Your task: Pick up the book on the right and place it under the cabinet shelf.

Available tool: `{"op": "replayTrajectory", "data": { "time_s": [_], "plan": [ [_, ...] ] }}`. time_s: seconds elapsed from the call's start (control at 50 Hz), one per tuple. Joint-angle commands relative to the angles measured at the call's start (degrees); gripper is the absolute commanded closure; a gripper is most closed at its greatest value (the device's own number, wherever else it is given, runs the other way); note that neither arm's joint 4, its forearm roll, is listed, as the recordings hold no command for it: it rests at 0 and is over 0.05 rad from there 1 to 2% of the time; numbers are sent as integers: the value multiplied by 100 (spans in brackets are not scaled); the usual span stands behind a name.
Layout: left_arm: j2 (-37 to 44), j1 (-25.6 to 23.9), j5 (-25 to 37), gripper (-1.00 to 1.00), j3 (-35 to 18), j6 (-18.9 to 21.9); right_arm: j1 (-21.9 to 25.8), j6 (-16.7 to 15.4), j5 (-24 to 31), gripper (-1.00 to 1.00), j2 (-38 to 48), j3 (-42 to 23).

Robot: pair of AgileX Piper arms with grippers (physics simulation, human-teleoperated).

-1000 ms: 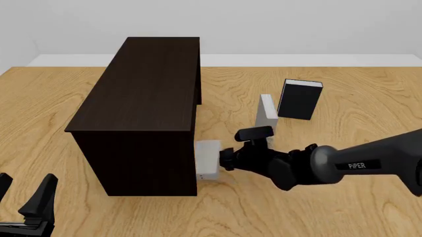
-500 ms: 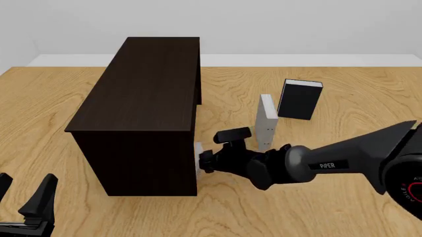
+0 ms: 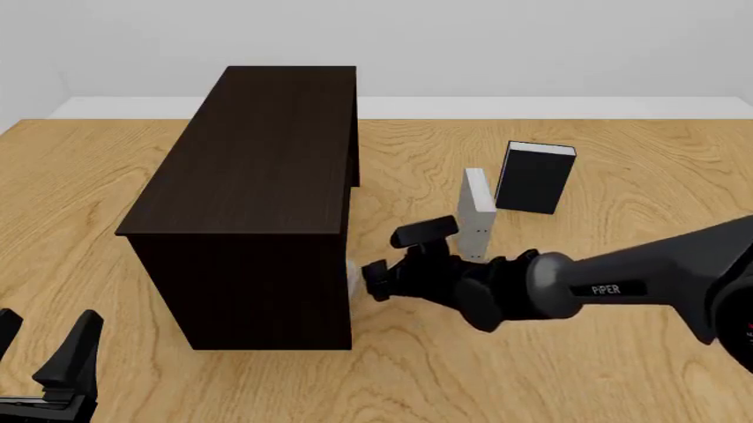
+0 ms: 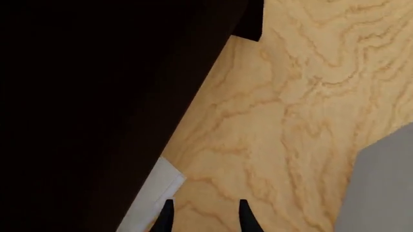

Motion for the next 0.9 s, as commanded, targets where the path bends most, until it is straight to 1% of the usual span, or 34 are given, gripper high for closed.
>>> {"op": "replayTrajectory", "data": {
  "time_s": [0.02, 0.1, 0.24, 0.3, 0.52, 0.64, 0.68, 0.72, 0.76, 0.82, 0.86, 0.88, 0.9],
  "plan": [
    [-5, -9, 5, -100, -1, 0, -221, 242, -413, -100, -382, 311],
    [-4, -8, 5, -100, -1, 2, -294, 172, -422, -100, -638, 457],
    [-3, -9, 5, -100, -1, -1, -301, 163, -433, -100, -1042, 706],
    [-5, -8, 5, -100, -1, -1, -318, 110, -425, -100, -1281, 839],
    [-14, -7, 12, -100, -2, 10, -356, 8, -289, -100, -2380, 1396],
    [-16, -66, -45, -100, -4, 70, -334, -48, -128, -100, -3043, 1685],
    [136, -52, -106, -100, -2, -19, -305, -48, -86, -100, -3196, 1752],
    [11, -62, -54, -100, -3, 51, -298, -63, -25, -100, -3374, 1817],
    [82, -56, -77, -100, -2, 5, -286, -88, 58, -100, -3643, 1908],
    [27, -59, -50, -100, -2, 31, -400, -184, 121, -100, -4230, 2162],
    [32, -58, -50, -100, -2, 26, -390, -82, -107, -100, -4544, 2473],
    [10, -60, -42, -100, -2, 40, -313, -52, -225, -100, -4591, 2557],
    [6, -60, -38, -100, -2, 39, -388, -29, -430, -100, -4666, 2745]
  ]
}}
